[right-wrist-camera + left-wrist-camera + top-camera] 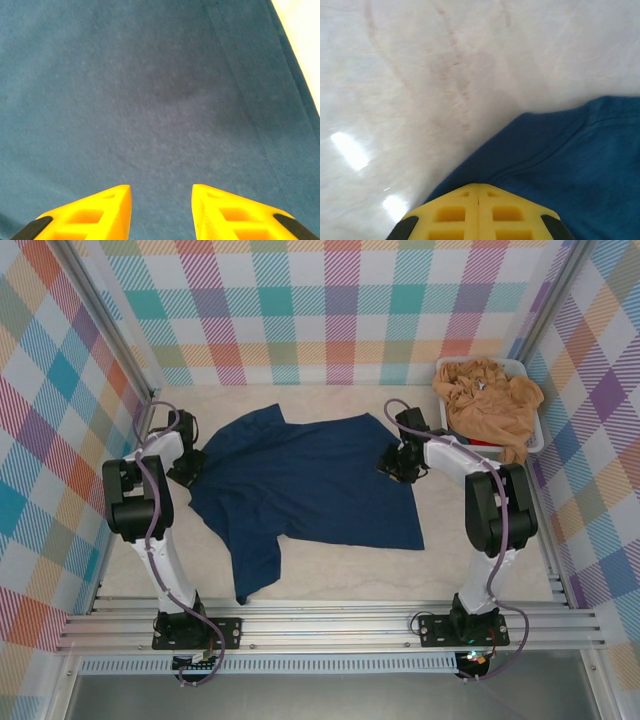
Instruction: Fold and stack the t-shirts
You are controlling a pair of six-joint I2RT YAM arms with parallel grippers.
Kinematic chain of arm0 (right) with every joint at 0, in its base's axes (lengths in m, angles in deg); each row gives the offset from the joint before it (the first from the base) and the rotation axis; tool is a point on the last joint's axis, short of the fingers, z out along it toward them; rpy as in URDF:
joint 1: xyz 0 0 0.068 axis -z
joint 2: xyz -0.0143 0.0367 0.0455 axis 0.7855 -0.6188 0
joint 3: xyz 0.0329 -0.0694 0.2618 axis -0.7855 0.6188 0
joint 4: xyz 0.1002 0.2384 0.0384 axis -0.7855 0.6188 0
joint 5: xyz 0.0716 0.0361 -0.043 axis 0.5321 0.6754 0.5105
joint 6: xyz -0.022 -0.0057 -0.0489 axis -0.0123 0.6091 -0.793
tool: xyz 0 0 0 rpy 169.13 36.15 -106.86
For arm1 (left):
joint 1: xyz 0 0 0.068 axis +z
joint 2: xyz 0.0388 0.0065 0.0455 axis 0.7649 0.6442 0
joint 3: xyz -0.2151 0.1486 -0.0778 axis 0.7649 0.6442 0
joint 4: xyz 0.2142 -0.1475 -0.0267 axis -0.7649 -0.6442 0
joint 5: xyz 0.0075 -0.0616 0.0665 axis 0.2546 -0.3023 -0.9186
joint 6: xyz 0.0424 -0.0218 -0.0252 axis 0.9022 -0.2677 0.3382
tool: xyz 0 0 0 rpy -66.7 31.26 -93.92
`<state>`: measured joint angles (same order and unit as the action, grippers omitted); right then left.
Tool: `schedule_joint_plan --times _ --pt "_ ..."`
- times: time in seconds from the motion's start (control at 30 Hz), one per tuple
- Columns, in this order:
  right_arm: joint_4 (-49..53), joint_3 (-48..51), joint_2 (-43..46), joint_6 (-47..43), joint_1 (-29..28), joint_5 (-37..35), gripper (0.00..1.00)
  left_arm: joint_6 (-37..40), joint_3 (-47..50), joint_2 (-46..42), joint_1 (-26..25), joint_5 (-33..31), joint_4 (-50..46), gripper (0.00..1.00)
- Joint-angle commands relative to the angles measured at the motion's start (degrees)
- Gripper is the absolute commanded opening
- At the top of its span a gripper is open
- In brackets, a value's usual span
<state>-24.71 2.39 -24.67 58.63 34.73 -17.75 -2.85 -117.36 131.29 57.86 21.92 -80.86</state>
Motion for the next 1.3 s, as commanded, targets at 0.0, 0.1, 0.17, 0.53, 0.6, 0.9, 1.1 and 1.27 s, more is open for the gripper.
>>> schedule_joint_plan --times 0.0,0.1,0.17,0.53,0.6,0.9,1.1,1.27 --pt "2.64 -1.58 -0.96 1.09 -1.35 -0.84 0.36 0.53 1.54 -4.42 0.29 -4.55 -4.61 0.00" --pt "1.36 1.14 0.15 1.44 -1.30 -1.56 0.36 2.18 0.46 -7.26 -0.53 -4.07 -2.49 0.09" --pt "0.79 1.95 0.15 0.48 -1.30 -1.75 0.36 3.50 -1.92 -7.88 -1.99 -2.01 -0.64 0.16" --pt "-2.44 -4.03 -3.88 -3.59 1.19 -4.43 0.29 7.22 -35.84 19.05 -10.78 14.96 1.56 0.17" --pt "-0.57 -5.53 -5.37 -3.04 1.54 -4.28 0.28 5.87 -38.42 21.55 -10.93 15.82 -0.28 0.16" --pt "4.31 1.62 -6.38 0.06 -2.40 -2.72 0.23 6.46 -19.89 14.98 -10.15 10.29 1.29 0.11" --pt "5.94 12.57 -0.73 4.54 -9.91 1.94 0.20 10.59 -8.43 8.43 -7.07 5.66 1.41 0.09" --pt "5.11 14.99 3.70 4.93 -14.25 1.27 0.24 11.85 -5.59 6.64 -3.60 6.86 3.11 0.10"
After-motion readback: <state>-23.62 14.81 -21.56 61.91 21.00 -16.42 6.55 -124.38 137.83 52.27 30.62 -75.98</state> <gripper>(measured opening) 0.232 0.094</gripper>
